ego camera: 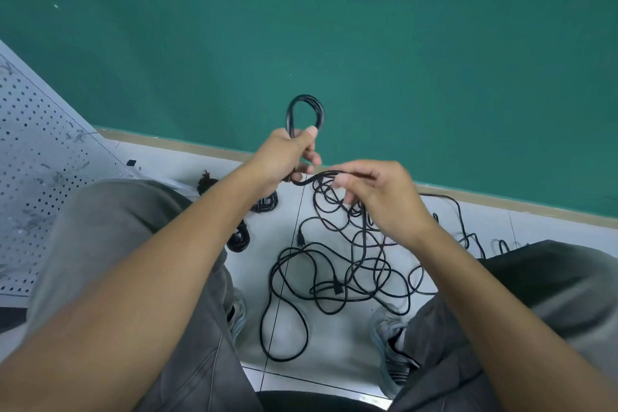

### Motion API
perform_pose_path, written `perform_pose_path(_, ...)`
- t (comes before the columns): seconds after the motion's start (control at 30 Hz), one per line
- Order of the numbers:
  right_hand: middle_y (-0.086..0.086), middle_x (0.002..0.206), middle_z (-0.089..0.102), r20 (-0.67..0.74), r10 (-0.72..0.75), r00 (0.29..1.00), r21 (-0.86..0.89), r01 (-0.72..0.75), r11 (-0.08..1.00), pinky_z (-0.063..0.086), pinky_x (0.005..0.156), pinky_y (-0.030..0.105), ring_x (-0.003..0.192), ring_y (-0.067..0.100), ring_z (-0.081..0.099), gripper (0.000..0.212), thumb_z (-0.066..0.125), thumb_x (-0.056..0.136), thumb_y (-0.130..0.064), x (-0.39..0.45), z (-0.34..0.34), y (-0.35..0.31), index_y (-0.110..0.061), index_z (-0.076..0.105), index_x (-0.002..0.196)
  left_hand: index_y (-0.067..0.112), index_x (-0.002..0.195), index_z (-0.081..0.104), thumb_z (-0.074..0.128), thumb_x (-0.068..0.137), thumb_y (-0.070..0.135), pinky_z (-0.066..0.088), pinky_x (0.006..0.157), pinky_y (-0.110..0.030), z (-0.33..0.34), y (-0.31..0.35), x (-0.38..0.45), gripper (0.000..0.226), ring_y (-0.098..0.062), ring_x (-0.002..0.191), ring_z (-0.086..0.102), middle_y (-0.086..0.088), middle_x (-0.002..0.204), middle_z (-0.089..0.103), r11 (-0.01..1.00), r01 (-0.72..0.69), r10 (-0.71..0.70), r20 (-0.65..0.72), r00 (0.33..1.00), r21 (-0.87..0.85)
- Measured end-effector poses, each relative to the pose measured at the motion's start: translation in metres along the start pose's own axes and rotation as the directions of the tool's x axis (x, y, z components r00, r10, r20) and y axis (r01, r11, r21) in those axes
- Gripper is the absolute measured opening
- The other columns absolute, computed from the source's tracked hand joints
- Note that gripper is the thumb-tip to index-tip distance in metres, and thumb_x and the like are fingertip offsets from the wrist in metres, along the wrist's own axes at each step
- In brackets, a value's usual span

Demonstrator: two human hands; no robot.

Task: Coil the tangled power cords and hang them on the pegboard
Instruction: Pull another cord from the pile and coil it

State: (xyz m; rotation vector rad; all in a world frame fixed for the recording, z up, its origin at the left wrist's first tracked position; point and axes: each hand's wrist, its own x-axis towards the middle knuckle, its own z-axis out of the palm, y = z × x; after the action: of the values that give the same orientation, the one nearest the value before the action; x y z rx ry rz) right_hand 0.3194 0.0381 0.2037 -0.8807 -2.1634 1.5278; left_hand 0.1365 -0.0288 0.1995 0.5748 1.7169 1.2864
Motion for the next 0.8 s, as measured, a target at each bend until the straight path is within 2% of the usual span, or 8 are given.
perform_pose_path(0.1,0.006,0.072,0.073,-0.142,0.064,0.988,0.154,-0.042,0.987,0.058,0.071,0.029,0.063,0.016,0.068,0.005,0.081,0.086,-0.012,0.005,-0.008,-0.002,-0.011,0.076,0.088,0.012,0.083,0.059,0.041,0.105,0.057,0.035,0.045,-0.019,0.016,-0.002,-0.013,0.053,-0.014,0.053,0.049,0.000,0.065,0.064,0.993,-0.032,0.013,0.168,0.986,0.114)
perform_pose_path(0.2,0.008,0.080,0.072,-0.270,0.090,0.959,0.127,-0.057,0.990,0.057,0.064,0.022,0.062,0.011,0.070,0.025,0.089,0.077,-0.023,0.008,-0.012,-0.001,-0.011,0.068,0.084,0.016,0.081,0.069,0.043,0.090,0.069,0.028,0.050,-0.020,0.026,-0.001,-0.024,0.060,-0.012,0.053,0.045,-0.002,0.069,0.060,0.998,-0.011,-0.015,0.387,0.922,0.066)
perform_pose_path(0.27,-0.002,0.079,0.069,-0.315,0.107,0.943,0.034,-0.102,0.994,0.049,0.061,0.015,0.061,0.002,0.063,0.029,0.088,0.076,-0.031,0.008,-0.013,0.000,-0.015,0.066,0.084,0.022,0.082,0.076,0.066,0.093,0.053,0.020,0.058,-0.028,0.025,-0.001,-0.024,0.035,-0.012,0.055,0.042,-0.002,0.069,0.057,1.000,0.005,-0.005,0.478,0.878,0.002)
perform_pose_path(0.33,-0.004,0.082,0.068,-0.279,0.111,0.954,0.026,-0.108,0.994,0.050,0.067,0.020,0.067,0.006,0.064,0.025,0.086,0.080,-0.032,0.008,-0.013,0.001,-0.021,0.064,0.087,0.023,0.078,0.074,0.075,0.090,0.027,0.018,0.060,-0.031,0.021,-0.002,-0.021,0.013,-0.013,0.058,0.040,-0.001,0.069,0.055,1.000,0.001,0.005,0.516,0.856,-0.011)
perform_pose_path(0.43,0.007,0.093,0.071,-0.150,0.084,0.985,0.119,-0.066,0.991,0.058,0.083,0.031,0.082,0.020,0.074,0.012,0.074,0.093,-0.018,0.009,-0.013,0.005,-0.017,0.064,0.098,0.018,0.078,0.066,0.067,0.088,0.014,0.031,0.051,-0.019,0.016,-0.001,-0.019,0.011,-0.012,0.056,0.041,-0.002,0.070,0.053,0.992,0.042,0.023,0.496,0.868,-0.118)
perform_pose_path(0.57,0.007,0.092,0.072,-0.021,0.153,0.988,0.078,-0.151,0.985,0.058,0.090,0.036,0.089,0.021,0.075,0.006,0.064,0.099,-0.007,0.008,-0.010,0.013,-0.004,0.066,0.103,0.018,0.081,0.060,0.061,0.100,0.021,0.040,0.053,-0.019,0.006,0.005,-0.018,0.020,-0.013,0.059,0.047,-0.001,0.074,0.055,0.966,0.037,0.089,0.461,0.883,-0.257)
perform_pose_path(0.7,0.001,0.079,0.071,-0.171,0.182,0.968,0.189,-0.149,0.971,0.062,0.085,0.043,0.083,0.028,0.075,0.011,0.070,0.094,-0.002,0.007,-0.003,0.015,-0.013,0.074,0.093,0.012,0.091,0.057,0.058,0.104,0.032,0.053,0.058,-0.021,0.008,0.007,-0.017,0.024,-0.019,0.067,0.067,-0.005,0.078,0.067,0.988,0.019,0.029,0.303,0.952,-0.154)
perform_pose_path(0.8,0.008,0.086,0.073,-0.298,0.183,0.937,0.292,-0.094,0.952,0.063,0.085,0.049,0.087,0.029,0.076,0.010,0.073,0.092,-0.004,0.011,-0.007,0.012,-0.013,0.076,0.096,0.001,0.100,0.062,0.059,0.103,0.033,0.063,0.084,-0.030,0.013,0.000,-0.014,0.033,-0.030,0.094,0.077,-0.019,0.096,0.078,0.991,0.027,0.010,0.274,0.962,-0.129)
